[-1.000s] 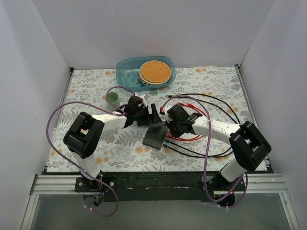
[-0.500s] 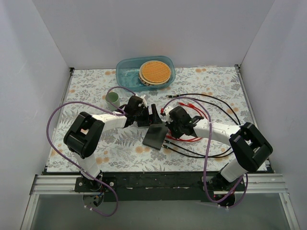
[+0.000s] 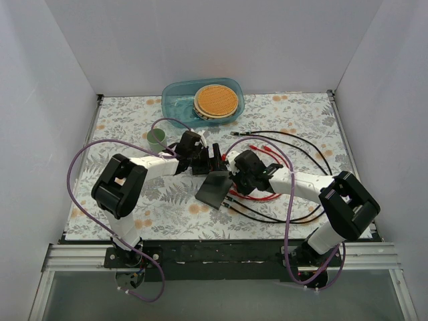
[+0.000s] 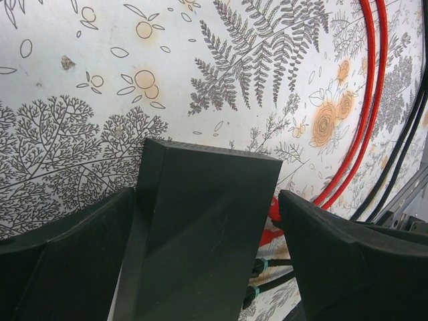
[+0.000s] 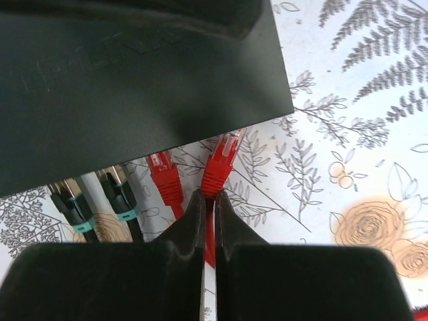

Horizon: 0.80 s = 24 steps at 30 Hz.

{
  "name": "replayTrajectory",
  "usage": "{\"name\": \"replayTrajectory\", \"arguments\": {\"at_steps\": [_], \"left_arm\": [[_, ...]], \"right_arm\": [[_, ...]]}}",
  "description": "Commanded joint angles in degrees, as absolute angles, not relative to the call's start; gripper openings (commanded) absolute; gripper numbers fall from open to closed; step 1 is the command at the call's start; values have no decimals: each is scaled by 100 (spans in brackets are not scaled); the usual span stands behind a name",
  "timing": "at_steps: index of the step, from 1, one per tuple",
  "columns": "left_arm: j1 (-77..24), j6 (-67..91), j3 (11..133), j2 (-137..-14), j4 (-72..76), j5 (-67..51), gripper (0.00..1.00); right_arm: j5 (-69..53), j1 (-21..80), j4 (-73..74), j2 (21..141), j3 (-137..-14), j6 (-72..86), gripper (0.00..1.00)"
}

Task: Insert the plug into the switch port

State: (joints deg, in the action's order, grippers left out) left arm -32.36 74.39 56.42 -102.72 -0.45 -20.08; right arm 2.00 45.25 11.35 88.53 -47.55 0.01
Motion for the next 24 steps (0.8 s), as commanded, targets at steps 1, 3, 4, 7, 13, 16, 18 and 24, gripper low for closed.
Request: {"name": "replayTrajectory", "arguments": {"at_steps": [1,3,4,7,13,16,18,24], "left_arm": [[-3305,7312,5950,-10336,-202,-2171,87],[-3305,7313,5985,-10388,-176,-2215,87],[-3305,7313,6011,-10397,-167,-2241,87],[-3305,7278,6073,-10494,-132,-2320,87],[-3305,7181,6222,-10678,-97,-2487,87],[-3305,7163,6223,-10705,-79,-2619,86],[-3305,7119,6179,-10696,-35,-2751,86],[-3305,6944,6047,-10679,121,-3102,80]], "right_arm": [[-483,4737,466,8649,-4728,-246,1],[-483,4755,474,8657,-4737,-290,1],[-475,4755,475,8640,-4729,-325,1],[-396,4755,422,8587,-4694,-351,1],[-97,4755,316,8639,-4693,-378,1],[-35,4755,247,8745,-4728,-360,1],[193,4755,211,8771,-4737,-360,1],[351,4755,88,8789,-4764,-395,1]]}}
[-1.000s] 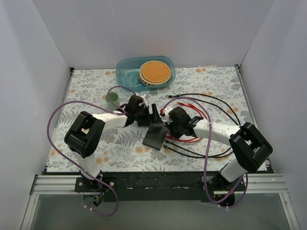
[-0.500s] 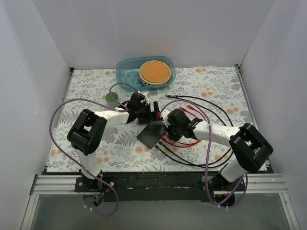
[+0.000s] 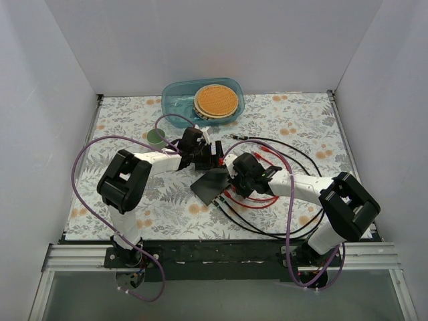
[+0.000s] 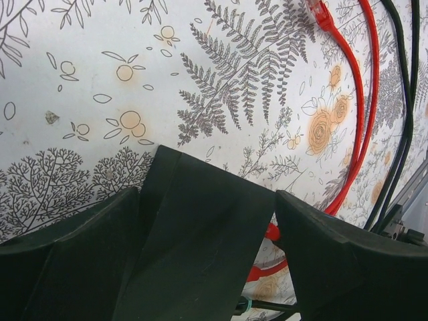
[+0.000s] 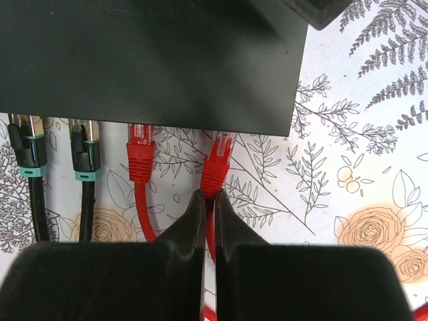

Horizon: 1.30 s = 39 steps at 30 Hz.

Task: Insert the plug into the switch port

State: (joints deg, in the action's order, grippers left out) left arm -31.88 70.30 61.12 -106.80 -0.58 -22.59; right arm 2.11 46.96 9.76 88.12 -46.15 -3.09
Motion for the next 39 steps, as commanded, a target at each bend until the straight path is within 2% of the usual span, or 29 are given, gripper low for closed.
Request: {"name": "replayTrajectory", "arguments": {"at_steps": [1,14,22,39], "left_arm": [[-3305,6917,6029,-10679,140,-3155,80],[-3313,6706,6003,-10705,123,-3586,75],[-3366,6732,5854,-10644,114,-3683,66],[-3551,6838,5669,-10486,141,-3683,60]], "right_arm": [[412,4755,97,8780,-4798,-439,1],[967,4755,211,8842,-5106,-817,1],[879,4755,53,8956,-5177,-589,1],[545,4737,-642,8982,-5414,-562,1]]}}
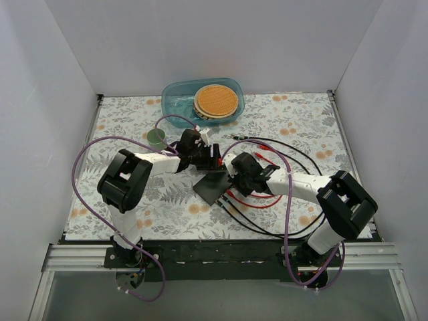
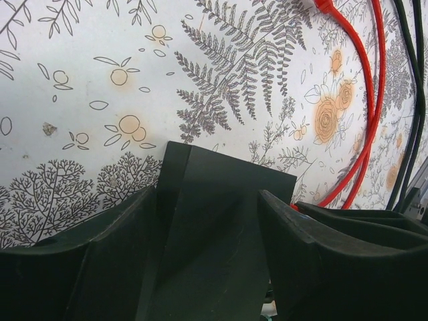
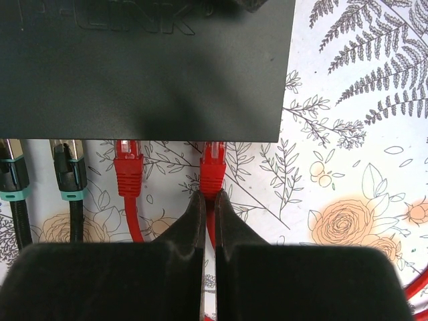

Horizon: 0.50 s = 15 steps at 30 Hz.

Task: Insert the plug into the switch port

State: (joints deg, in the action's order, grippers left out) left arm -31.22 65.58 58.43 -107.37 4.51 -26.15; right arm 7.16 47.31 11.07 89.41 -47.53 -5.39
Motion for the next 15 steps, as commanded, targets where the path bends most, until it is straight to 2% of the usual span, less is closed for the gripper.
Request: {"name": "replayTrajectory", "arguments": {"at_steps": [1,15], "left_arm": [[-3577,6855,5652,-10485,141,-3683,60],[-3621,7198,5388,-10099,413,-3911,56]], "right_arm": [[528,4729,-720,8982,-5431,-571,1],[-174,4614,-1643,9062,-5678,-808,1]]}}
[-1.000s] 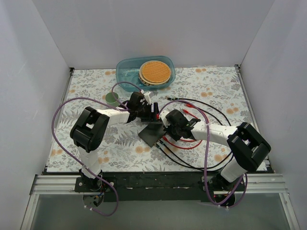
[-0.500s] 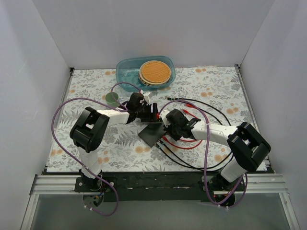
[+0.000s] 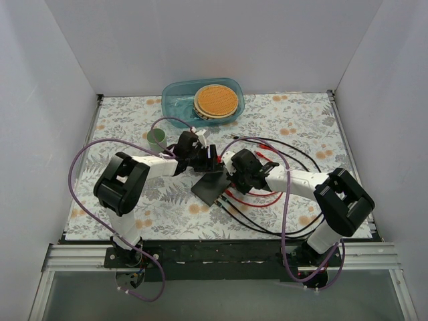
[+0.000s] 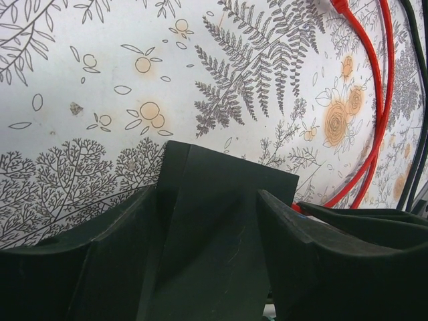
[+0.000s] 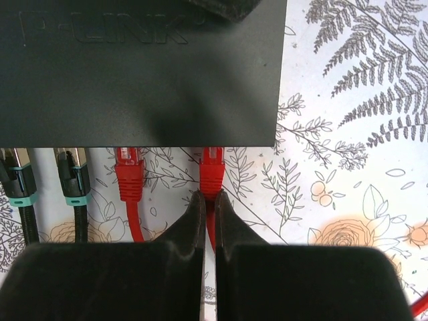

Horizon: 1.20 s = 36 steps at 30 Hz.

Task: Insert the plug into the switch port

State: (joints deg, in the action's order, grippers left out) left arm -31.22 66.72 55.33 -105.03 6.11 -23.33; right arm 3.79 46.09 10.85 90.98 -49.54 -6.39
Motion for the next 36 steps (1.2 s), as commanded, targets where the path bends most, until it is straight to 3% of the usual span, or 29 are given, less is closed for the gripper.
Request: {"name": "replayTrajectory", "arguments": {"at_steps": [1,12,19,24,25,27,36], "left_arm": [[-3630,7198,5379,-10081,404,-3920,56],[-3832,7497,5256,-9906,519,-3850,56],[-3657,7716,5203,-9572,334,-2866,68],[-3314,7796,5291,-9299,159,-2041,85],[-3287,7770,5343,-9281,71,-1952,88],[-3217,7743,5536,-9281,-121,-1524,98],[-3041,7752,6170,-8940,-1010,-133,98]], "right_arm": [[-237,4614,-1704,9062,-5669,-878,1],[-545,4562,-1978,9422,-6029,-967,1],[-71,4413,-1635,9360,-6091,-739,1],[-35,4377,-1213,9237,-5994,-642,3],[-35,4377,-1178,9211,-5916,-633,6],[-35,4377,-1012,9167,-5836,-572,21],[904,4368,-300,8685,-5476,-176,70]]}}
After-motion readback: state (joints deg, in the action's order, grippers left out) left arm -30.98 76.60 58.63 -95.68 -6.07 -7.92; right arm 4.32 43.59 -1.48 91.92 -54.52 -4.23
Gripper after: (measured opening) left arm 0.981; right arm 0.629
